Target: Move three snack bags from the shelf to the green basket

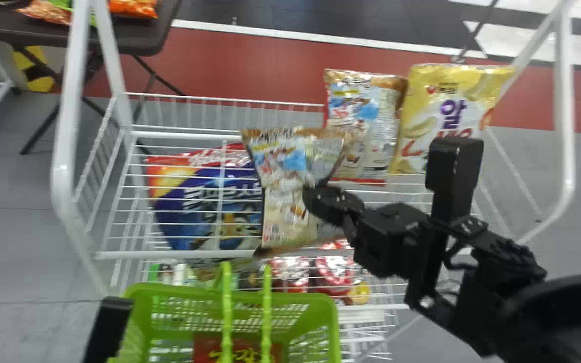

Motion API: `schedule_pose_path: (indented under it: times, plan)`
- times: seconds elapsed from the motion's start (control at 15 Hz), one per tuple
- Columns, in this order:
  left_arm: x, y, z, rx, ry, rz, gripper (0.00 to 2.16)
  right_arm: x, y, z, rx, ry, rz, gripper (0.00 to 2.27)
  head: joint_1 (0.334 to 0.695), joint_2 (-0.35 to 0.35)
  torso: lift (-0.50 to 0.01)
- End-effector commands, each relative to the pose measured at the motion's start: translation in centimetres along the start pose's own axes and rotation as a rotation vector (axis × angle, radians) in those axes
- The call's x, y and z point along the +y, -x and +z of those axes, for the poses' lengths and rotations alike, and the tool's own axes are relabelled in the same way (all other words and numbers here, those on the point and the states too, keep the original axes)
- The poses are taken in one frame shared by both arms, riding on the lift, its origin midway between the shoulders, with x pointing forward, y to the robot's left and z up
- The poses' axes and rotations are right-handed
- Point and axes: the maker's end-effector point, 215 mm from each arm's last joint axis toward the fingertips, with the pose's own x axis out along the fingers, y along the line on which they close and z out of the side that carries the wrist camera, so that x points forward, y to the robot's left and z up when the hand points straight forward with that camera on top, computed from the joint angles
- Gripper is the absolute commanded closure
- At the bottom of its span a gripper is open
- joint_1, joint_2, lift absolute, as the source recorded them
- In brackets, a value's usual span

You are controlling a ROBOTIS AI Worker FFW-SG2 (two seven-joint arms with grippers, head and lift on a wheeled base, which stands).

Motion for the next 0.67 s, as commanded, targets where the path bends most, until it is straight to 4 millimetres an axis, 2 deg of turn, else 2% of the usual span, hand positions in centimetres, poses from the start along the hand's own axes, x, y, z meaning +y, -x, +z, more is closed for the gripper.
schedule_pose_path:
  times: [0.0, 0.07, 0.2, 0.33, 0.47, 0.6]
  plan:
    - [-0.3, -0.7, -0.1, 0.003, 0.001, -0.006, 1.82, -1.7, 5.0, -3.2, 0.096, -0.078, -0.04, 2.24, 0.695, -0.312, -0.047]
    - [-0.3, -1.0, -0.1, 0.009, -0.005, -0.004, 1.82, -2.5, 6.4, -4.2, 0.117, -0.087, -0.068, 2.24, 0.695, -0.349, -0.047]
    - [-0.2, -1.4, 0.0, 0.017, -0.014, 0.004, 1.82, -3.2, 8.6, -6.8, 0.164, -0.121, -0.088, 2.24, 0.695, -0.35, -0.047]
    - [-0.2, -1.6, 0.2, 0.012, -0.015, 0.007, 1.82, -1.9, 9.5, -9.6, 0.223, -0.187, -0.041, 2.24, 0.695, -0.35, -0.047]
    - [-0.2, -1.9, 0.4, 0.008, -0.015, 0.004, 1.82, 0.3, 9.0, -12.9, 0.297, -0.246, 0.019, 2.24, 0.695, -0.35, -0.047]
    - [-0.5, -2.3, 0.3, 0.012, -0.017, -0.003, 1.82, 2.5, 7.2, -16.4, 0.369, -0.294, 0.089, 2.24, 0.695, -0.35, -0.047]
